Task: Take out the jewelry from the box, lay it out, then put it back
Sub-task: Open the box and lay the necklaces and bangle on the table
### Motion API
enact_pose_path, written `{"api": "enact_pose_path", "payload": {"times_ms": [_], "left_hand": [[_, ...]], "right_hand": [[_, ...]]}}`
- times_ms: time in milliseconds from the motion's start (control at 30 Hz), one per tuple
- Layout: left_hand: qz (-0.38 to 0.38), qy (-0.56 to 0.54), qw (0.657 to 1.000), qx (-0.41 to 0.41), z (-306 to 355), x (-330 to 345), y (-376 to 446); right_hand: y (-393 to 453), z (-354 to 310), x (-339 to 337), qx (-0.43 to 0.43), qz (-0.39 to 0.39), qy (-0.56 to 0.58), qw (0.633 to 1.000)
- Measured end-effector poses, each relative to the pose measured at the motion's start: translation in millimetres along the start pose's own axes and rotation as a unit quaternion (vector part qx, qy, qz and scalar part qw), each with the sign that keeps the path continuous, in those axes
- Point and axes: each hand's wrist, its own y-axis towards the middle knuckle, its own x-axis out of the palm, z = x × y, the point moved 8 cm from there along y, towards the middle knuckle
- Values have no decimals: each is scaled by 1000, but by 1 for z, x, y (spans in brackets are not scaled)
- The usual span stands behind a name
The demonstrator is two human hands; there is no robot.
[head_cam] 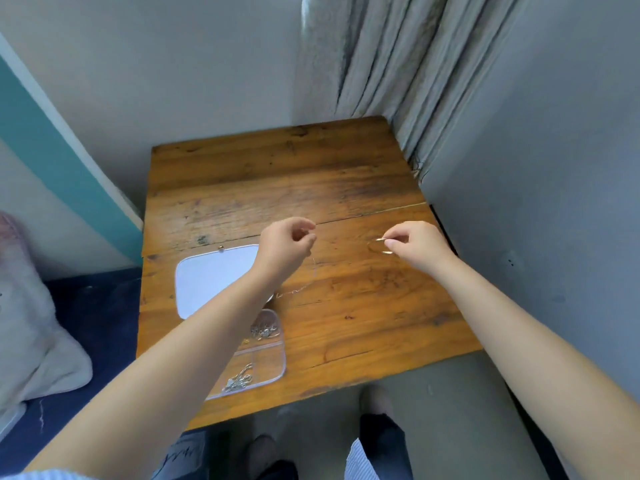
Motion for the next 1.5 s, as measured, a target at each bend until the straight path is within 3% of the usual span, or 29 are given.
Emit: {"api": "enact_pose_path", "payload": {"times_ms": [300,400,633,700,767,867,967,1167,1500], "left_hand": [[138,-48,985,-89,36,79,74],[132,-24,985,-111,18,117,69],[79,-50,957,-274,-63,205,0],[55,-1,971,-232,-65,220,-15],[13,101,990,-93,-52,236,-24],[-106,213,971,-2,-52,263,-38],[-151,244,957,30,-60,272,-46],[-150,202,968,-13,-65,269,-52],[-133,235,959,86,-62,258,-65]], "right_hand": [[84,96,10,-19,-31,-28,999],[76,129,34,-24,-19,-50,998],[18,173,70,-85,72,-63,992],[0,181,75,-91,87,-70,990],[-17,189,83,-88,78,-76,990],[-36,201,92,-90,78,-83,990],[-48,211,94,-91,101,-70,988],[-63,214,97,-102,97,-56,988],[-65,206,99,-100,103,-83,986]]}}
